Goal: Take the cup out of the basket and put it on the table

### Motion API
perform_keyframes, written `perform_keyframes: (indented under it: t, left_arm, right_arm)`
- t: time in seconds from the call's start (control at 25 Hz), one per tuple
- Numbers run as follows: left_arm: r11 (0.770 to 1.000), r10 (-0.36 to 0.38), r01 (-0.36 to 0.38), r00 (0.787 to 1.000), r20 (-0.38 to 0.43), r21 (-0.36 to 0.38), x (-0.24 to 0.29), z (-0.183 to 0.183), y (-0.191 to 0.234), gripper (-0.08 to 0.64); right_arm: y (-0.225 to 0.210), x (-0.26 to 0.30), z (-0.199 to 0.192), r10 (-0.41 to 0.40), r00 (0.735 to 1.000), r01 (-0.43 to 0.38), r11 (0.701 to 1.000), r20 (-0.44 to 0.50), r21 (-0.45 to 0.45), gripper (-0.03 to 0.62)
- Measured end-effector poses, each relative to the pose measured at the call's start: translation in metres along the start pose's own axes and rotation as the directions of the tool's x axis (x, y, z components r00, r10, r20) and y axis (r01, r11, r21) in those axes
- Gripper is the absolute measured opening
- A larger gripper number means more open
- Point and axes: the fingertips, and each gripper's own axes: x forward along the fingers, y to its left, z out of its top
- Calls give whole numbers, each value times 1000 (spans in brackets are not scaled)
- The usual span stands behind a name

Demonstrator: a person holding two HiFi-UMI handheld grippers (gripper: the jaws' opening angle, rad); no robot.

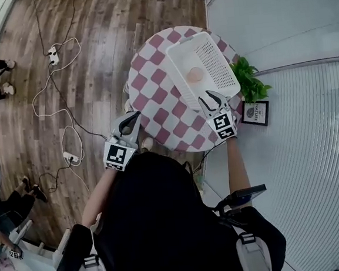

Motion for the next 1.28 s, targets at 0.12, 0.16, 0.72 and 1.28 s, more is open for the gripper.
perform_keyframes:
  t: [0.12,0.16,0.72,1.28]
  left_arm:
    - [999,35,-36,999,-8,-20,-4,0,16,5]
    - [999,45,-46,999,-11,-26,-4,0,22,5]
    - [985,165,-167,985,-52,-42,-12,-2,86,5]
    - [971,221,-229,969,-113,-66,-21,-22,122,5]
  right_arm:
    - [-19,20,-12,29,995,-37,996,-98,-82,142]
    - [-23,27,-17,46,990,-61,991,-132,-116,146]
    - [-23,141,-100,240,775,-513,780,-585,-359,233]
    - [-26,179,-142,271,657,-571,788,-703,-230,131]
